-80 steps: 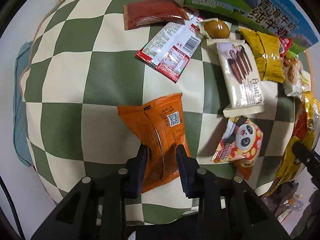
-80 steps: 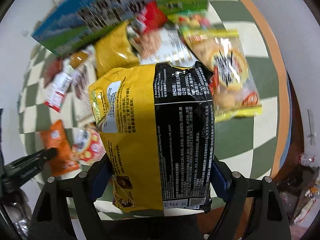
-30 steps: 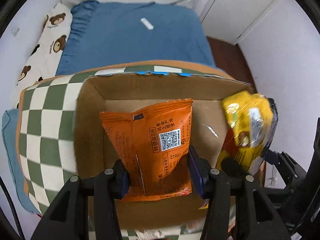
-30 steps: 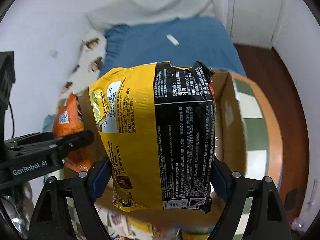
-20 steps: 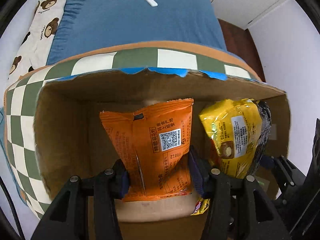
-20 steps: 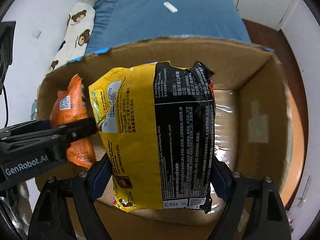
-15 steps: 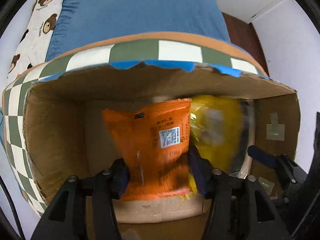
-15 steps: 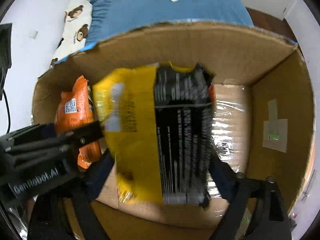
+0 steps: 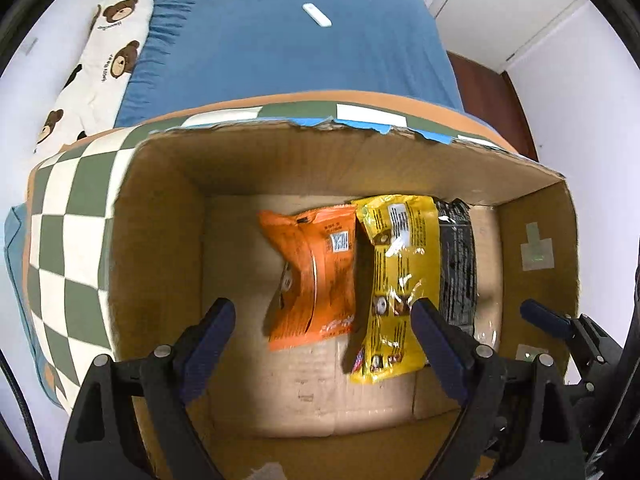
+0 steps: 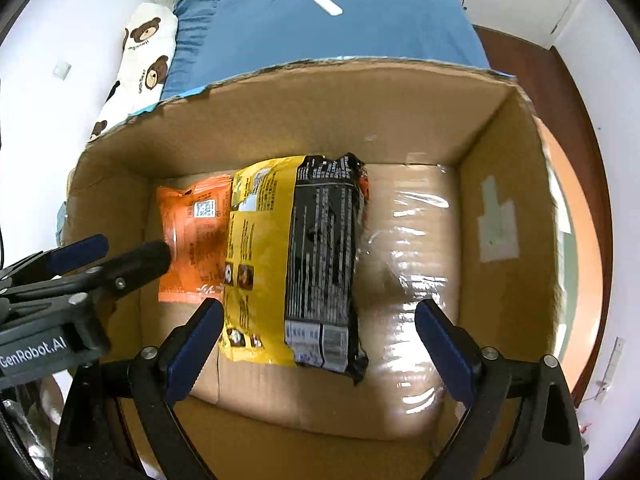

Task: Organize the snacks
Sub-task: 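Carry both packets into the cardboard box and open both tools, then grasp the yellow cracker bag with the right tool while the left tool grasps the panda packet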

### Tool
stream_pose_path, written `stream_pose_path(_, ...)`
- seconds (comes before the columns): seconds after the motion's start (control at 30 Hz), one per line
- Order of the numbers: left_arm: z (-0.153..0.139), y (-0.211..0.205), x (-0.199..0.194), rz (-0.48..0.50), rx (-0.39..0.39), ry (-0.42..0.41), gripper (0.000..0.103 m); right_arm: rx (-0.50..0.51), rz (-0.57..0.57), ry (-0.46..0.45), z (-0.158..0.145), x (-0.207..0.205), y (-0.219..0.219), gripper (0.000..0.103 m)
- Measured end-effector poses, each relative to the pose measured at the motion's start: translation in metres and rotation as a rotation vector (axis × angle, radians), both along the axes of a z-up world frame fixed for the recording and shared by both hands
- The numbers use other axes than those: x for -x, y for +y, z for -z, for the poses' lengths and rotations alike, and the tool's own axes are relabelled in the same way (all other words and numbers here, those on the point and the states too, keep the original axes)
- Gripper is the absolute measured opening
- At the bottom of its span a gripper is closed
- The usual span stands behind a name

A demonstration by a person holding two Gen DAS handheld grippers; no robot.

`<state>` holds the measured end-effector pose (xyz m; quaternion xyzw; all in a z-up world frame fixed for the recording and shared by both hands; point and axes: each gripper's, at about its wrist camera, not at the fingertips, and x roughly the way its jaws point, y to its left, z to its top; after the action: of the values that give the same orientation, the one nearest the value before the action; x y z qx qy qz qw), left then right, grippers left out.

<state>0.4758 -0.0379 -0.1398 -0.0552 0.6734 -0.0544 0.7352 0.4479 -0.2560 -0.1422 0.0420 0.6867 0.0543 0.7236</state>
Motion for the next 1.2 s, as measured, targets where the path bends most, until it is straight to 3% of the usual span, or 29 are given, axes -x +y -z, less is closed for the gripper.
stream_pose_path(0.4,-0.067,0.015,0.060,-0.030,-0.004,-0.176,0.090,0.032,-0.006,-0.140,-0.064,0.058,0.008,0.098)
stream_pose_path(0.73,-0.118,0.022,0.124,-0.047,-0.008,-0.320,0.090,-0.036,0.011,-0.291,-0.130,0.117,0.014,0.098)
stream_pose_path(0.87,-0.121,0.030,0.159,-0.070,-0.007,-0.342,0.090,-0.068,0.027,-0.346,-0.145,0.148,0.010,0.098)
stream_pose_path(1.0,-0.090,0.039,0.204,-0.108,-0.005,-0.263,0.090,-0.091,0.048,-0.351,-0.139,0.187,-0.002,0.098)
stream_pose_path(1.2,0.032,0.046,0.279,-0.173,0.114,0.142,0.090,-0.093,0.163,-0.275,-0.085,0.255,-0.045,0.096)
